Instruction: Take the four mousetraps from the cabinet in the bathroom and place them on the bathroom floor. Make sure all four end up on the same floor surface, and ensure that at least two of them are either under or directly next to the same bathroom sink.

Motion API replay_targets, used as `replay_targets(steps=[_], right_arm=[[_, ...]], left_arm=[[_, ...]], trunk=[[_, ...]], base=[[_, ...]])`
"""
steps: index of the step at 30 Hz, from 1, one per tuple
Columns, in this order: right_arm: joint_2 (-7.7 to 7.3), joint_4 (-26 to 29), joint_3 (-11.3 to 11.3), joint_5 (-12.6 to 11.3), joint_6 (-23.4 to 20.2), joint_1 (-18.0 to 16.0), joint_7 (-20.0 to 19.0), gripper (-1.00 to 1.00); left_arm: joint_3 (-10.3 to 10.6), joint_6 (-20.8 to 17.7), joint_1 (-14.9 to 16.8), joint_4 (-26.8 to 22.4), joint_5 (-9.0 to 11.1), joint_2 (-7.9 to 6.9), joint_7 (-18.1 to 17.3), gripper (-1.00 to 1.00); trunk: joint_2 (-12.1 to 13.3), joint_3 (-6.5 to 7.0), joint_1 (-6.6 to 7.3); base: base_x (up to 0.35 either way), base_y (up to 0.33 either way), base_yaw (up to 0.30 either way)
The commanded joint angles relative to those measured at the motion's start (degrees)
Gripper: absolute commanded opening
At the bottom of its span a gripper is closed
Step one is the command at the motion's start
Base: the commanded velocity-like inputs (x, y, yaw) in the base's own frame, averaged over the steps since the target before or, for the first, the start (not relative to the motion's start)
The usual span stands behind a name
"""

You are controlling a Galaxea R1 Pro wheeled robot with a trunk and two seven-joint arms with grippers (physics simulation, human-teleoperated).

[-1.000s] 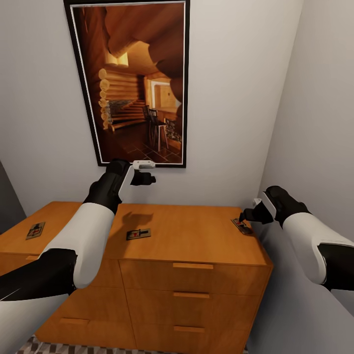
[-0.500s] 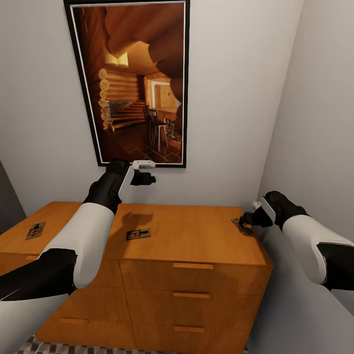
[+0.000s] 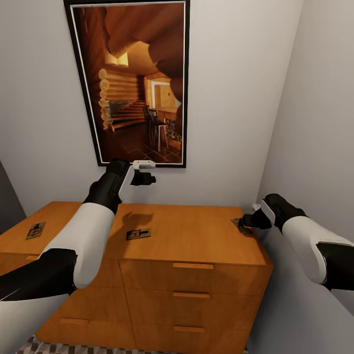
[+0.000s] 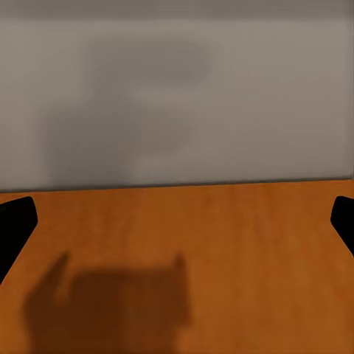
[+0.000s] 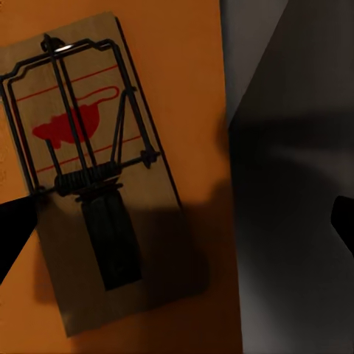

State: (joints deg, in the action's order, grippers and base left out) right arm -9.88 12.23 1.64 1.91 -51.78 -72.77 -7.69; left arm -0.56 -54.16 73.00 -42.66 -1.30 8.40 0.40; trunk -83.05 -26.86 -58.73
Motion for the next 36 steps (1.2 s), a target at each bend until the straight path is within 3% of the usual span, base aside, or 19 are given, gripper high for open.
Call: replay_targets(steps=[1, 36], right_arm=[[0.00, 0.0, -0.1, 1.0, -0.3, 0.0, -0.2, 1.00], [0.09, -0.2, -0.1, 0.5, -0.8, 0.0, -1.2, 1.00]], left_arm=[[-0.1, -0.2, 0.0, -0.1, -0.1, 0.03, 0.0, 1.00], [-0.1, -0.2, 0.0, 0.5, -0.1, 0.02, 0.0, 1.00]], trunk=[[0.0, -0.07, 0.00], [0.0, -0.07, 0.00]], base=[[0.000, 0.000, 0.000], [0.000, 0.000, 0.000]])
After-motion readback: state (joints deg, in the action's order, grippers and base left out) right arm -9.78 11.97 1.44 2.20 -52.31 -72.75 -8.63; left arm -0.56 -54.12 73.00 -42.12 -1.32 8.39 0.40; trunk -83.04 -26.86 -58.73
